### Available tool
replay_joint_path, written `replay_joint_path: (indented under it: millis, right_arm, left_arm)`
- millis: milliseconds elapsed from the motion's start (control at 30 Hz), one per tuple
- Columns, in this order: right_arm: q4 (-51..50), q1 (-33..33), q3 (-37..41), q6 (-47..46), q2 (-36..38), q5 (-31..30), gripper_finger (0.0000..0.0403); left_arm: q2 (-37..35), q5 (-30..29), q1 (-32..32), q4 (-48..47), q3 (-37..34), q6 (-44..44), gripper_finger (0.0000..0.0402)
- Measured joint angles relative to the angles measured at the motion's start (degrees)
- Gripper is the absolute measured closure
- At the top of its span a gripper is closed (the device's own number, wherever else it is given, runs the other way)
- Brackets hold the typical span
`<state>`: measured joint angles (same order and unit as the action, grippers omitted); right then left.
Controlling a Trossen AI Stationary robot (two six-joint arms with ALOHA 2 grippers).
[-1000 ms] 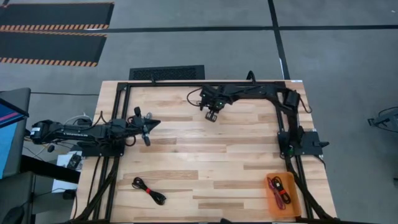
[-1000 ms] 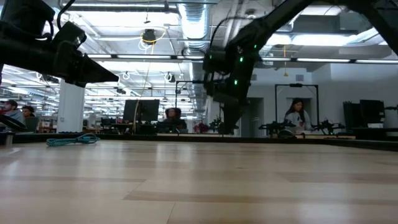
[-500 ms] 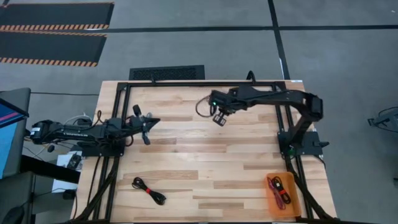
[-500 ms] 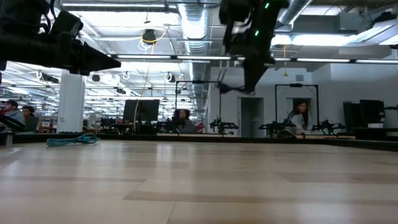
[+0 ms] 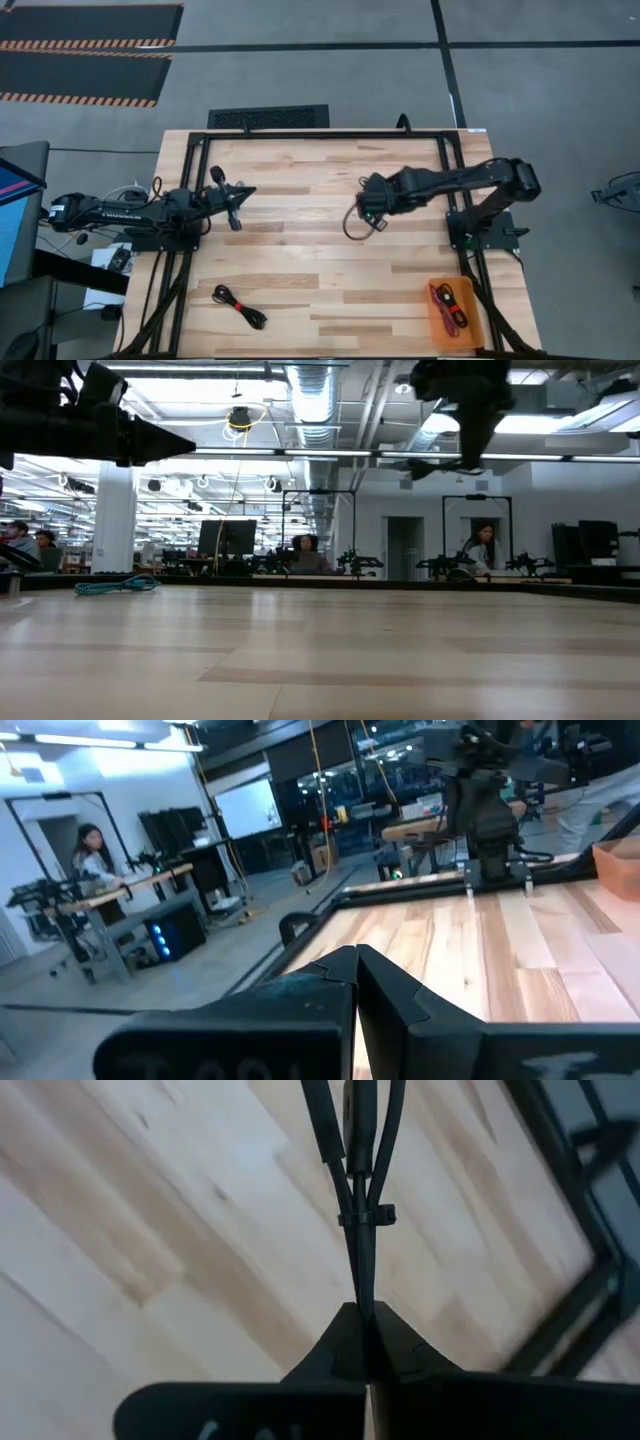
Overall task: Pick and place USB-C Cables
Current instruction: Put the top black charger cable into the orange bin
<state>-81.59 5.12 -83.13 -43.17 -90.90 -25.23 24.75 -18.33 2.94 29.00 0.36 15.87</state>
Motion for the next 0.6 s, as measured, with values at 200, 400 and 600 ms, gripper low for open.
replay_joint_path:
  millis: [200, 400, 600]
  right_arm:
    - [-8.4, 6.8, 0.0, -14.1, 0.6, 1.6, 0.0398]
    - [-8.4, 16.9, 0.2, -26.6, 0.7, 5.4, 0.0399]
    - [-8.4, 26.7, 0.2, -39.1, 0.7, 10.4, 0.0399]
  left_arm:
    - [0.0, 0.0, 0.0, 1.1, 0.0, 0.0, 0.0401]
    - [0.0, -0.2, 0.0, 1.0, 0.0, 0.0, 0.0401]
    - [0.0, -0.3, 0.0, 1.2, 0.0, -0.1, 0.0401]
